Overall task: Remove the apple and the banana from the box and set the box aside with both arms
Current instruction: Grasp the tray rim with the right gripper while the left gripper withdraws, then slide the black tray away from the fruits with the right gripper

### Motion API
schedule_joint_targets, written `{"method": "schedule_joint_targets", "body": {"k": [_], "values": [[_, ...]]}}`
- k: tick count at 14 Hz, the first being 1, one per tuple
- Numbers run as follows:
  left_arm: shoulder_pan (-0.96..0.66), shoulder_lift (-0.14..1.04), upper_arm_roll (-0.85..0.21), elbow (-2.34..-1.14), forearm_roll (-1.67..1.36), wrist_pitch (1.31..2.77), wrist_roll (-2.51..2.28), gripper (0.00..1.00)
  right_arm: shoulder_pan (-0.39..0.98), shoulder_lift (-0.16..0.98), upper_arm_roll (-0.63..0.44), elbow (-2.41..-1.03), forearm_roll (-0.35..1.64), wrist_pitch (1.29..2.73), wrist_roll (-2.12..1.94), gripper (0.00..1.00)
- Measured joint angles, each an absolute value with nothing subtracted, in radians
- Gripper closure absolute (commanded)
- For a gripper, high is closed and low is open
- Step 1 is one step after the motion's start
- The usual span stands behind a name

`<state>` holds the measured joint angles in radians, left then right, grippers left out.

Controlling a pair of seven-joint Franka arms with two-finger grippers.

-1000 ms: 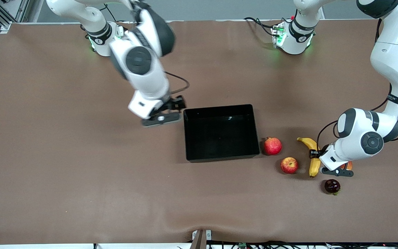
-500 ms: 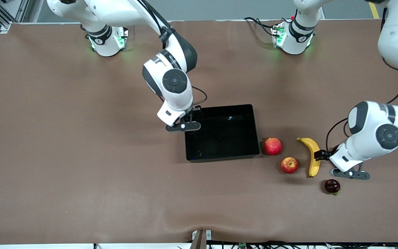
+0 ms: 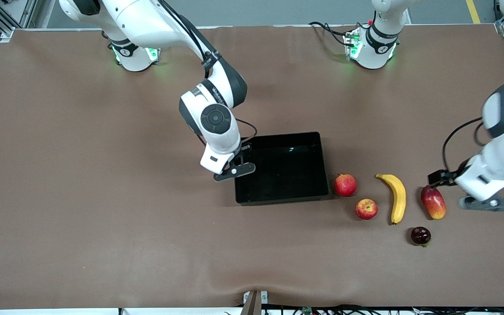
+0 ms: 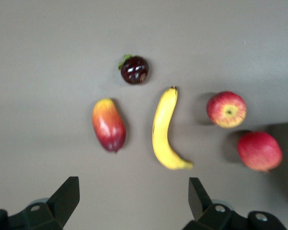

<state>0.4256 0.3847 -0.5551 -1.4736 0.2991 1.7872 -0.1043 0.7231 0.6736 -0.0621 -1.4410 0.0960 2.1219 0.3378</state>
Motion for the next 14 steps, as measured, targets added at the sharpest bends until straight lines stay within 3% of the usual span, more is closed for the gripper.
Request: {"method": "schedule_joint_targets", "body": {"k": [4, 5, 7, 8, 11, 14], "values": [[0.426, 0.302, -0.556, -1.423, 0.242, 1.688, -0.106, 0.00, 0.729, 0.712, -0.059, -1.440, 0.097, 2.167, 0.337, 0.00], [0.426, 0.276, -0.557, -1.421, 0.229, 1.662, -0.107, 0.00, 0.730, 0.722, -0.059, -1.440, 0.097, 2.174, 0.337, 0.09], [0.426, 0.224, -0.557, -1.420, 0.203, 1.604, -0.108, 0.00, 0.729, 0.741, -0.059, -1.440, 0.098, 2.188, 0.340, 0.88], [0.426, 0.201, -0.557, -1.420, 0.191, 1.587, -0.109, 0.00, 0.725, 0.749, -0.061, -1.440, 0.101, 2.189, 0.342, 1.00], [0.414, 0.142, -0.529, -1.421, 0.146, 1.558, -0.108, 0.00, 0.724, 0.763, -0.061, -1.440, 0.125, 2.192, 0.343, 1.00], [0.314, 0.089, -0.389, -1.428, 0.078, 1.503, -0.107, 0.00, 0.722, 0.767, -0.064, -1.441, 0.177, 2.191, 0.345, 1.00]]}}
